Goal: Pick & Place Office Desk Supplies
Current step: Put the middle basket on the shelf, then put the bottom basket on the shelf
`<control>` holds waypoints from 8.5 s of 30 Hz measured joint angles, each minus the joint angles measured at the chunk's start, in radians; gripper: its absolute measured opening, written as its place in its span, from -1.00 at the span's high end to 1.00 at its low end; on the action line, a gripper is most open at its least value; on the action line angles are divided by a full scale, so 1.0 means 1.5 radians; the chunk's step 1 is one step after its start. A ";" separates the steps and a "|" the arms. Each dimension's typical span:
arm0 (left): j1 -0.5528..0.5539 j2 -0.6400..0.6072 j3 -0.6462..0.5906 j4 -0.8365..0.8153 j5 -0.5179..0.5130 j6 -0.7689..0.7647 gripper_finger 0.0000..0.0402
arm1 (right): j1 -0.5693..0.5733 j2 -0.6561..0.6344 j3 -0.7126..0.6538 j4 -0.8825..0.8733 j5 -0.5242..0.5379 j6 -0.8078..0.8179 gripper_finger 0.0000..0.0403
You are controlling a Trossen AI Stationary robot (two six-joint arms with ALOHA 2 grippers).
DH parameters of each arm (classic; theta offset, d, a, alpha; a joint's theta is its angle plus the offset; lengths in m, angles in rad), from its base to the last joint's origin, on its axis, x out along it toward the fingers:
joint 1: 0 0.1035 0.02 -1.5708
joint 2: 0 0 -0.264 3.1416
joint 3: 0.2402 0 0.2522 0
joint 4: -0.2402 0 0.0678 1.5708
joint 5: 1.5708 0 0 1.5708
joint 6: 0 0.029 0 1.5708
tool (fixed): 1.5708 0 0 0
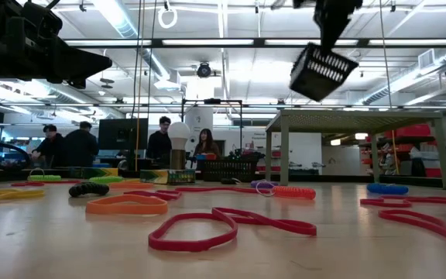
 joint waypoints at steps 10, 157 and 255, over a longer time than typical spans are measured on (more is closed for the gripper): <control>0.000 0.000 0.000 0.000 0.000 0.000 0.71 | -0.177 -0.092 -0.166 -0.003 0.000 -0.128 0.95; 0.000 0.000 0.000 0.000 0.000 0.000 0.71 | -0.417 -0.092 -0.218 -0.001 -0.098 0.155 0.98; -0.070 0.514 0.007 0.353 -0.132 -0.247 0.96 | 0.566 -0.159 -0.535 0.311 -0.390 0.827 0.95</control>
